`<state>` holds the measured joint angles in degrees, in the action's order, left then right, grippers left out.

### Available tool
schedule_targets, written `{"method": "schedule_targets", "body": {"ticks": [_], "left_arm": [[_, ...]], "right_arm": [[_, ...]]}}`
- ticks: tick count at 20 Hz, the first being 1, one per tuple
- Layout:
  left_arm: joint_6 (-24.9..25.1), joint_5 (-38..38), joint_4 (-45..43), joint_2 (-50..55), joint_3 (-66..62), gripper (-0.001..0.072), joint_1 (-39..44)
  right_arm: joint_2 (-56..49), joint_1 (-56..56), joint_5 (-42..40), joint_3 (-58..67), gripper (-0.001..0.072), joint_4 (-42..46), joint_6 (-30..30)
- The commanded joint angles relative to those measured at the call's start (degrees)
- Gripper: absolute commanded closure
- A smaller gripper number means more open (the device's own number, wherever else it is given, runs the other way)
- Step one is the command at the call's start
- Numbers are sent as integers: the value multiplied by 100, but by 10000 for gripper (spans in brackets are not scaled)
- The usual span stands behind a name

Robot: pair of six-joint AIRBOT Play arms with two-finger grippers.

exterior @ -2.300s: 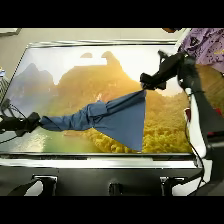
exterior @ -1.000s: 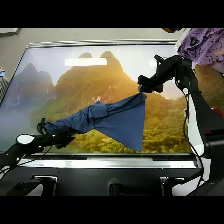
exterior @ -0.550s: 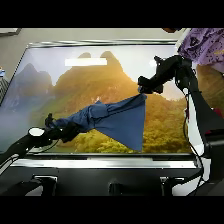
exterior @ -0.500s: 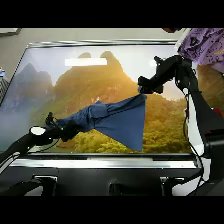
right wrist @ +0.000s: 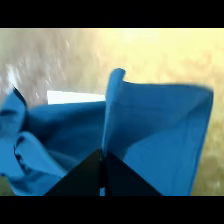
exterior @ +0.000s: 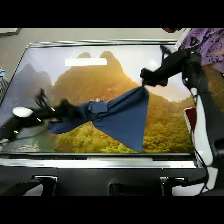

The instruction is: Fold the clothes and pants, and hang the long-sleeved shirts on hangers.

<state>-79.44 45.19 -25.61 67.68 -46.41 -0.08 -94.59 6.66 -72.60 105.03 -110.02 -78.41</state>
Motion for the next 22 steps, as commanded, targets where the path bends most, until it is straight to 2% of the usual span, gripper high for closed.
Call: {"method": "schedule_targets", "body": {"ticks": [1,4,6,8,12,14,18,22], "left_arm": [[57,857,9,-459,-1698,687,-868],[-249,1373,-208,-774,-3414,687,-1812],[-684,1845,-896,-984,-4444,687,-2356],[-1141,2312,-1954,-1272,-5167,686,-2747],[-2162,2938,-4011,-2094,-5445,686,-3082],[-2328,3320,-4540,-2334,-5445,685,-3091],[-2323,3692,-4572,-2306,-5379,685,-3086],[-2041,3674,-4087,-1915,-4358,685,-2975]], "right_arm": [[817,2,914,238,689,479,-17],[1768,2,1027,625,689,1023,-17],[2509,2,920,734,689,1252,-17],[3296,2,754,732,689,1353,-20],[4557,2,382,732,689,1443,-22],[4933,2,315,732,689,1545,-4],[4800,2,264,708,688,1735,50],[3532,2,-315,708,688,1650,48]]}}
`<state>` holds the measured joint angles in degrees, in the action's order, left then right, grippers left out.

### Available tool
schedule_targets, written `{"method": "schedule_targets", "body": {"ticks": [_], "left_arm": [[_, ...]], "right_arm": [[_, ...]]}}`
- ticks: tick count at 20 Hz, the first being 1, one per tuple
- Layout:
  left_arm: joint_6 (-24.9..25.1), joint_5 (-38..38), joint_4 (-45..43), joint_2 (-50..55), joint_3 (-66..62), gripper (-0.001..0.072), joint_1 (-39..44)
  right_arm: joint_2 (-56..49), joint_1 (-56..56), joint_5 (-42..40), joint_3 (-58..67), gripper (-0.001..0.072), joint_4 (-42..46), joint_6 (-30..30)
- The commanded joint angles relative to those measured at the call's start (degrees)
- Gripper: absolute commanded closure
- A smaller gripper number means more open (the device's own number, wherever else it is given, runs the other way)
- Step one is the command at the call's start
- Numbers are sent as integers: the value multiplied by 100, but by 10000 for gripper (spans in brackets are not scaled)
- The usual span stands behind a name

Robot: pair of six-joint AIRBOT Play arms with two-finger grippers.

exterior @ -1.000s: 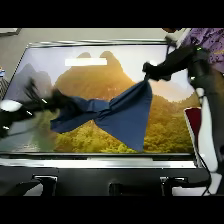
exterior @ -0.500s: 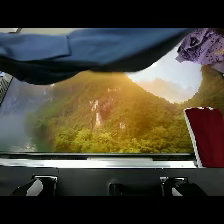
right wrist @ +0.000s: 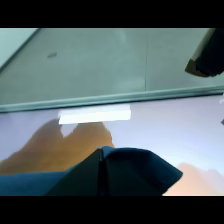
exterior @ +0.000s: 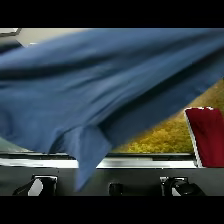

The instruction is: Fold the clothes and pants, and hang the long-sleeved shirts on hangers.

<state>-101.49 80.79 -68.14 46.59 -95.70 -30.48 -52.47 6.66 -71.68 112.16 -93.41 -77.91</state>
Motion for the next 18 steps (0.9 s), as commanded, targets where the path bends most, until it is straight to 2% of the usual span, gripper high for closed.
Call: {"method": "schedule_targets", "body": {"ticks": [1,4,8,11,14,15,17,18], "left_arm": [[221,68,155,352,979,685,223],[262,-761,-79,970,2505,685,870],[129,-2396,-153,2188,3906,685,1456],[35,-2758,-55,3139,3993,684,1567],[57,-2789,66,3528,3967,679,1541],[129,-2785,63,3501,3958,639,1513],[271,-2524,96,3342,3788,305,1335],[302,-2243,181,3189,3602,235,1154]], "right_arm": [[-1119,2,-579,-4,687,-90,-2],[-2697,2,-839,-4,687,-721,-7],[-4638,2,-420,-4,687,-1021,127],[-5469,2,-142,-4,688,-1379,149],[-5674,2,2,-4,688,-1394,146],[-5659,2,13,-2,688,-1394,146],[-5591,2,-44,2,688,-1375,125],[-5543,2,-72,2,688,-1366,103]]}}
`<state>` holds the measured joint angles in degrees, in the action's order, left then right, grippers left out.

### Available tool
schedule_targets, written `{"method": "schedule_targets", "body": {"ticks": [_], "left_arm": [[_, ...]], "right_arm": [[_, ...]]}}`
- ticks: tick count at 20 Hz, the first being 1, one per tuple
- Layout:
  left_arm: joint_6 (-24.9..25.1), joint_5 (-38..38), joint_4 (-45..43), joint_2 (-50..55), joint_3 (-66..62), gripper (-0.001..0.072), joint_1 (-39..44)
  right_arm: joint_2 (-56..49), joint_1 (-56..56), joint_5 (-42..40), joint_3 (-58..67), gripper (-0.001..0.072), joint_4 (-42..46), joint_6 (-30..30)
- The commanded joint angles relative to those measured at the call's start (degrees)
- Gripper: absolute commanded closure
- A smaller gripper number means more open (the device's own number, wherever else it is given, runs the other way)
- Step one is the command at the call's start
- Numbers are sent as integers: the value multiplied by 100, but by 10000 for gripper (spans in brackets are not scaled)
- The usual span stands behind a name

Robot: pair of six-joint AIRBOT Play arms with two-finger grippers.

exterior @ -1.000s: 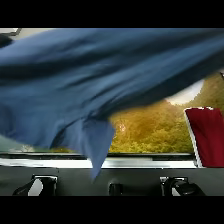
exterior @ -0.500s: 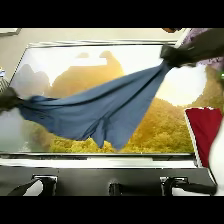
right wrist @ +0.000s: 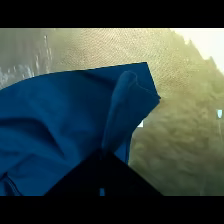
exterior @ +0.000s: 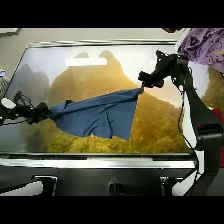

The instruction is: Fold the clothes and pants, and hang the long-sleeved shirts on hangers.

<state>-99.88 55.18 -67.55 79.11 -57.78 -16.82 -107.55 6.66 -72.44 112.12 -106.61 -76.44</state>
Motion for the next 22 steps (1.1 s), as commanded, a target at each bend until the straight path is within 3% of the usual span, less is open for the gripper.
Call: {"method": "schedule_targets", "body": {"ticks": [1,4,6,9,11,15,22], "left_arm": [[284,560,280,-269,-352,177,-407],[236,1064,354,-1268,-282,156,-984],[74,1193,463,-1985,413,157,-1084],[85,1040,1631,-2850,1963,157,-763],[81,741,1934,-3141,2813,157,-203],[79,-168,2452,-3042,3652,157,986],[83,-1392,3355,-2087,3687,157,2295]], "right_arm": [[20,2,-22,7,688,-26,-76],[179,2,-175,7,688,-7,-186],[232,2,-315,4,687,-4,-223],[238,2,-516,4,687,-4,-223],[238,2,-575,4,687,-7,-221],[238,2,-656,4,687,-9,-214],[238,2,-855,4,687,-9,-173]]}}
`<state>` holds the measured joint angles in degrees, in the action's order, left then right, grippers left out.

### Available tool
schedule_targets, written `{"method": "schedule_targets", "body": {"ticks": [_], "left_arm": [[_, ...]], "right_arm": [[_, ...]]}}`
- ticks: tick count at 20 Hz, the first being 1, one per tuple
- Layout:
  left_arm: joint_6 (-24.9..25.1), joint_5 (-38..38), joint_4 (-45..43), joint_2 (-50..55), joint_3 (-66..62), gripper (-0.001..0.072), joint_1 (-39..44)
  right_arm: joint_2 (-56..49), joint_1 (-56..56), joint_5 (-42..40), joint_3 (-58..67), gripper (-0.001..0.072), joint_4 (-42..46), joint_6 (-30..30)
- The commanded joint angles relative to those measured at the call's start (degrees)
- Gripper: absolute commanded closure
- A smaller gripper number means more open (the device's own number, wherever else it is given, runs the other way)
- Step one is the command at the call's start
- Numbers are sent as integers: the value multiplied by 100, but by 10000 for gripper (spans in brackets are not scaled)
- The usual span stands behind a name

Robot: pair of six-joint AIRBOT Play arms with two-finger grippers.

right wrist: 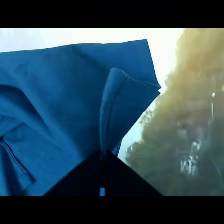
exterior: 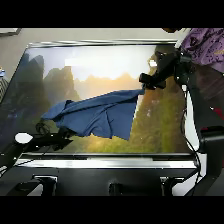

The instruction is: Fold the clothes and pants, and hang the long-sleeved shirts on hangers.

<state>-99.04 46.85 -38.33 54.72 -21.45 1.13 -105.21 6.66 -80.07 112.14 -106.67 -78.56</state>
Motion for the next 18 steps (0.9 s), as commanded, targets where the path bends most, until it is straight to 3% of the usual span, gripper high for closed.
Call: {"method": "schedule_targets", "body": {"ticks": [1,7,11,14,15,16,18], "left_arm": [[0,-682,476,470,28,157,623],[0,-1331,688,979,-111,157,800],[2,-1331,688,1438,-409,184,815],[7,-1322,686,1716,-732,350,1014],[4,-1320,686,1755,-835,461,1110],[35,-1276,684,1744,-935,692,1143],[398,-909,684,1661,-1283,684,940]], "right_arm": [[4,2,-116,2,687,-2,37],[4,2,-177,2,687,-2,37],[4,2,-201,2,687,-2,37],[4,4,-262,2,688,-2,37],[9,4,-282,2,688,-2,39],[20,2,-302,2,688,-2,39],[109,2,-258,4,688,2,37]]}}
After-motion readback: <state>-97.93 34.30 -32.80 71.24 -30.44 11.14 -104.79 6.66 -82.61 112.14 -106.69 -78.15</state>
